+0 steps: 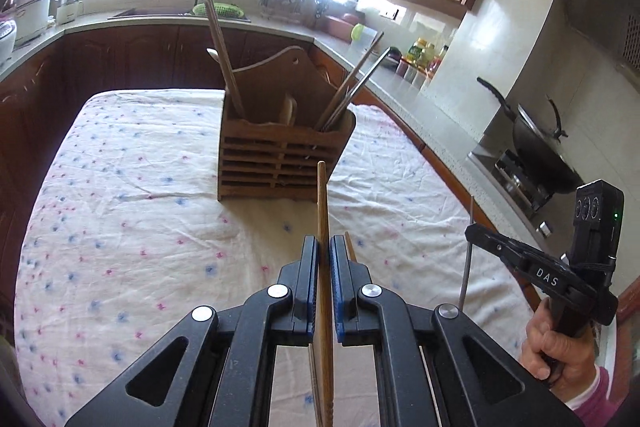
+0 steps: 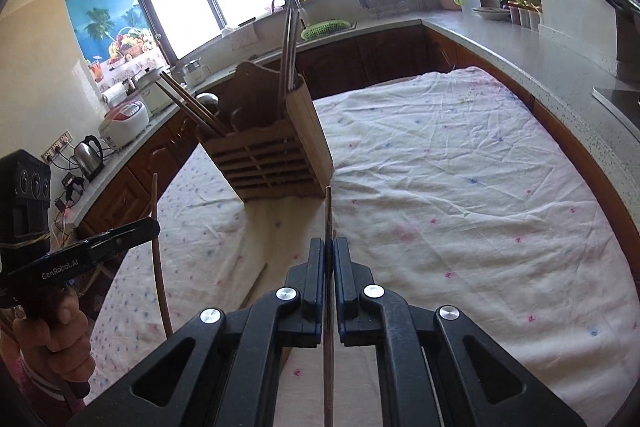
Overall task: Organize utensils
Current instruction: 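Lift both held chopsticks and lower them into the wooden holder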
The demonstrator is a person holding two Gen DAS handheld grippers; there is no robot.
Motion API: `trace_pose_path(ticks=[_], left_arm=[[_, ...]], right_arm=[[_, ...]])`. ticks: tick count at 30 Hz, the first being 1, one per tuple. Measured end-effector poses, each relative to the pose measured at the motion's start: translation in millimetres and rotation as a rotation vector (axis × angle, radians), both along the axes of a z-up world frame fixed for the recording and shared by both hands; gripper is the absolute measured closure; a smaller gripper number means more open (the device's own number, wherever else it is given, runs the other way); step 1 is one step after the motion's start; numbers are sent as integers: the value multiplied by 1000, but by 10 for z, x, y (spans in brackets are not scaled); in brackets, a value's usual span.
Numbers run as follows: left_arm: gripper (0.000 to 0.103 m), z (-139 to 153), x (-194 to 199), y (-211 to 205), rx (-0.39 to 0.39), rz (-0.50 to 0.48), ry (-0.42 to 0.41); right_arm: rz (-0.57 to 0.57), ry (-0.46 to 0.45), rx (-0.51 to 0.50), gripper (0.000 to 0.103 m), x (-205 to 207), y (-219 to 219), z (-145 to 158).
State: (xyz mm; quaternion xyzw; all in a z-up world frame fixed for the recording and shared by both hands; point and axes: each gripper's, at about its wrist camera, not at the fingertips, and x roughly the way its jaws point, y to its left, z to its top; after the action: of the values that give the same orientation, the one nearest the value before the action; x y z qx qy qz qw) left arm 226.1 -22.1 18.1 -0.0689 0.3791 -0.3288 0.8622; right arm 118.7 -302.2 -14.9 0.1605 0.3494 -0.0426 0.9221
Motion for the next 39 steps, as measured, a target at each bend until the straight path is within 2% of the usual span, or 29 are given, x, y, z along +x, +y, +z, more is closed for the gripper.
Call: trace_pose_path(ticks=[5, 11, 16, 28, 39], left_arm=[[98, 251, -194, 418, -69, 46, -38], [98, 554, -477, 798, -144, 78, -140], [98, 616, -625, 904, -162, 95, -184], [98, 636, -526, 961, -161, 130, -203], [98, 738, -265, 944, -182, 166, -231]], right_arm=[[-2, -96, -7, 98, -136, 39, 373], [10, -202, -25, 98, -226, 139, 776], [21, -261, -48, 98, -221, 200, 989], [43, -329, -46, 98, -75, 292, 1143], [25, -368, -44, 98, 123, 255, 1225]])
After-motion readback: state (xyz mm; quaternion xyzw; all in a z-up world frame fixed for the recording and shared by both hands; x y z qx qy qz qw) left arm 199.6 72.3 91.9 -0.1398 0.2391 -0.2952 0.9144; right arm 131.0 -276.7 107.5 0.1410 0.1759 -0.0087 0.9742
